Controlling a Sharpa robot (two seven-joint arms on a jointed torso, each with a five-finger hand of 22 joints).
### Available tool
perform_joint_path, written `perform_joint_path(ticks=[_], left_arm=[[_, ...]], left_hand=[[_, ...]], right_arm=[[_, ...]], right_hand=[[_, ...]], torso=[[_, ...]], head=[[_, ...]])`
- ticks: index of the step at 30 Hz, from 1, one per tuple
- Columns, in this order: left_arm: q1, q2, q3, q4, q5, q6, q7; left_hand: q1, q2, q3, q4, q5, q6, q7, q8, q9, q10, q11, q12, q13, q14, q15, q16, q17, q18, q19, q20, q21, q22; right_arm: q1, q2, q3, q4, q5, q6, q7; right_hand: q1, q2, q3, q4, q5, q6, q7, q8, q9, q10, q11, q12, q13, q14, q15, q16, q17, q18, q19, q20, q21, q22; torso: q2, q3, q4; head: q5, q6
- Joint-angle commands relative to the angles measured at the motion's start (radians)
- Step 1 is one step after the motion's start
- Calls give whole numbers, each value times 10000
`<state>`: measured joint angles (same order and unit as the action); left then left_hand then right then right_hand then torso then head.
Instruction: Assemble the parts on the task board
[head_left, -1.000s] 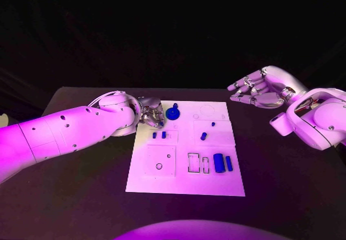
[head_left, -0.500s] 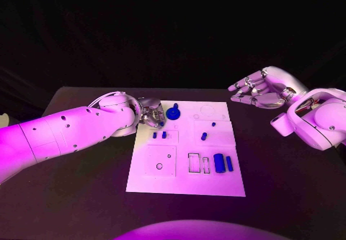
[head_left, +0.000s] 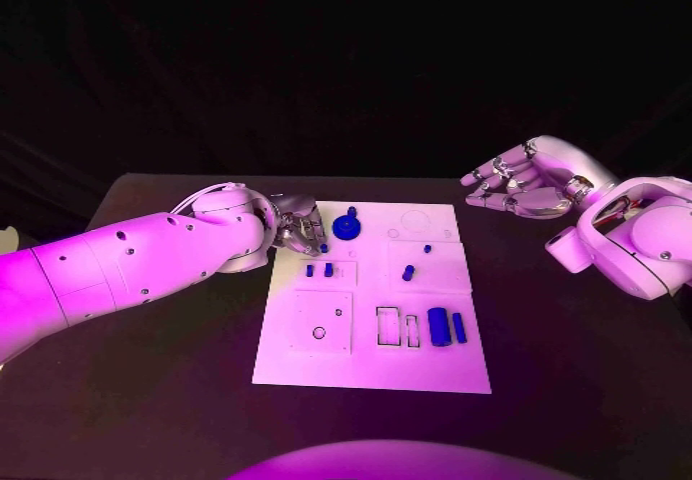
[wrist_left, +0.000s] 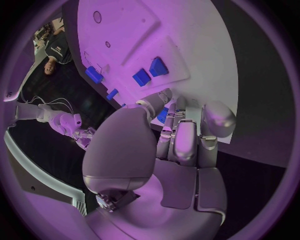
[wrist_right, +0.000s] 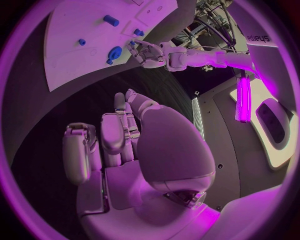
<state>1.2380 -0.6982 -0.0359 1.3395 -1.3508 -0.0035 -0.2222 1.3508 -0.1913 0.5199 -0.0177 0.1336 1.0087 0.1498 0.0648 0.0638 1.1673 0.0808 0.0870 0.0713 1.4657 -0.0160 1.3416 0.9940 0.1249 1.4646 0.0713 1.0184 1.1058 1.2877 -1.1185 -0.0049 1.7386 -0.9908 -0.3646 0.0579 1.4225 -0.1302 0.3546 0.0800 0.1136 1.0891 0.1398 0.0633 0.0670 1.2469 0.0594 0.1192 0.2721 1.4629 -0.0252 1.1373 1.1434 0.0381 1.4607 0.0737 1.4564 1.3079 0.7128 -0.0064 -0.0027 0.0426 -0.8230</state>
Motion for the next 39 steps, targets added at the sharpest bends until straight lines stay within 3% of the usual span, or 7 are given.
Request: perform_joint_path(ticks=[1, 6, 11, 17, 21, 28, 39], left_arm=[[6, -172, 14, 89, 502, -617, 353], [44, -667, 56, 219, 2896, -1865, 1520], [100, -1211, 78, 381, 5934, -2741, 2951], [117, -1830, 24, 892, 11556, -2701, 4950], [73, -2163, -65, 1517, 13952, -2550, 5662], [22, -2539, -140, 2337, 15118, -2400, 6157], [10, -2693, -163, 2661, 15335, -2346, 6311]], left_hand=[[-13, -100, 51, 0, -15, -81, 20, -31, -1, -209, 57, -141, -43, 24, 78, -115, -167, -145, 106, 100, -140, -120], [45, -62, 153, 1, 178, 162, 92, 79, 46, -417, 149, -197, -54, -221, 149, -591, -1085, -36, -69, 161, -781, -619], [83, 84, 345, 39, 361, 472, 208, 201, 83, -271, 187, -63, -21, -178, 176, -582, -1027, -74, -44, 194, -587, -440], [-71, 378, 374, 231, 397, 645, 168, 286, 80, 217, 90, 371, 111, -443, 143, -934, -1677, 86, -383, 211, -1421, -1059], [-309, 493, -51, 373, 337, 753, 90, 432, 95, 306, 11, 710, 223, -942, 109, -1460, -2732, 275, -870, 204, -2479, -1829], [-343, 565, -622, 356, 233, 549, 119, 464, 66, 220, 7, 1207, 434, -1323, 126, -1699, -3250, 420, -1318, 229, -3418, -2499], [-187, 748, -1030, 250, 261, 468, 82, 598, 60, -48, -43, 2012, 832, -1416, 88, -1616, -3314, 440, -1370, 198, -3561, -2577]], right_arm=[[-6, 15, 0, -135, -1369, 697, -720], [-24, 130, -8, -310, -3034, 1154, -1372], [-104, 298, -27, -403, -4326, 1388, -1890], [-321, 748, -55, -569, -6029, 1307, -2396], [-470, 1166, -65, -705, -6813, 1298, -2668], [-564, 1760, -96, -1047, -7487, 1782, -3077], [-766, 2428, -143, -1540, -7725, 2335, -3093]], right_hand=[[4, 5, 25, -28, 17, 69, 14, 53, 17, -81, 25, -91, -58, 411, 32, 138, 111, -97, 612, 49, 117, 1701], [13, -34, 14, -43, -23, 158, -57, 74, 28, -137, 11, -217, -168, 464, 28, 357, 300, -147, 704, 70, 303, 1866], [-5, -63, -2, -28, -94, 205, -106, 76, 30, -153, -2, -293, -250, 471, 26, 402, 327, -150, 716, 77, 324, 1884], [64, -38, 52, -33, -440, 297, -175, 72, 30, -69, -44, -379, -399, 475, 7, 453, 343, -152, 725, 69, 342, 1899], [99, -34, 112, -27, -610, 311, -190, 58, 25, -54, -49, -424, -469, 473, 6, 454, 328, -154, 727, 69, 347, 1904], [46, -149, 160, 40, -628, 203, -217, 3, 0, -267, -16, -573, -678, 465, 40, 440, 283, -118, 667, 89, 219, 1789], [85, -155, 255, 56, -623, 146, -247, 2, -3, -428, -15, -584, -850, 461, 49, 449, 268, -102, 642, 100, 165, 1741]], torso=[[-3, -10, -4], [-12, 14, -7], [-1, 6, -5], [20, -5, -17], [10, -7, 8], [6, -27, 23], [7, -6, 5]], head=[[-13, 11], [-15, 38], [-20, 96], [-93, 193], [-209, 228], [-323, 248], [-322, 233]])
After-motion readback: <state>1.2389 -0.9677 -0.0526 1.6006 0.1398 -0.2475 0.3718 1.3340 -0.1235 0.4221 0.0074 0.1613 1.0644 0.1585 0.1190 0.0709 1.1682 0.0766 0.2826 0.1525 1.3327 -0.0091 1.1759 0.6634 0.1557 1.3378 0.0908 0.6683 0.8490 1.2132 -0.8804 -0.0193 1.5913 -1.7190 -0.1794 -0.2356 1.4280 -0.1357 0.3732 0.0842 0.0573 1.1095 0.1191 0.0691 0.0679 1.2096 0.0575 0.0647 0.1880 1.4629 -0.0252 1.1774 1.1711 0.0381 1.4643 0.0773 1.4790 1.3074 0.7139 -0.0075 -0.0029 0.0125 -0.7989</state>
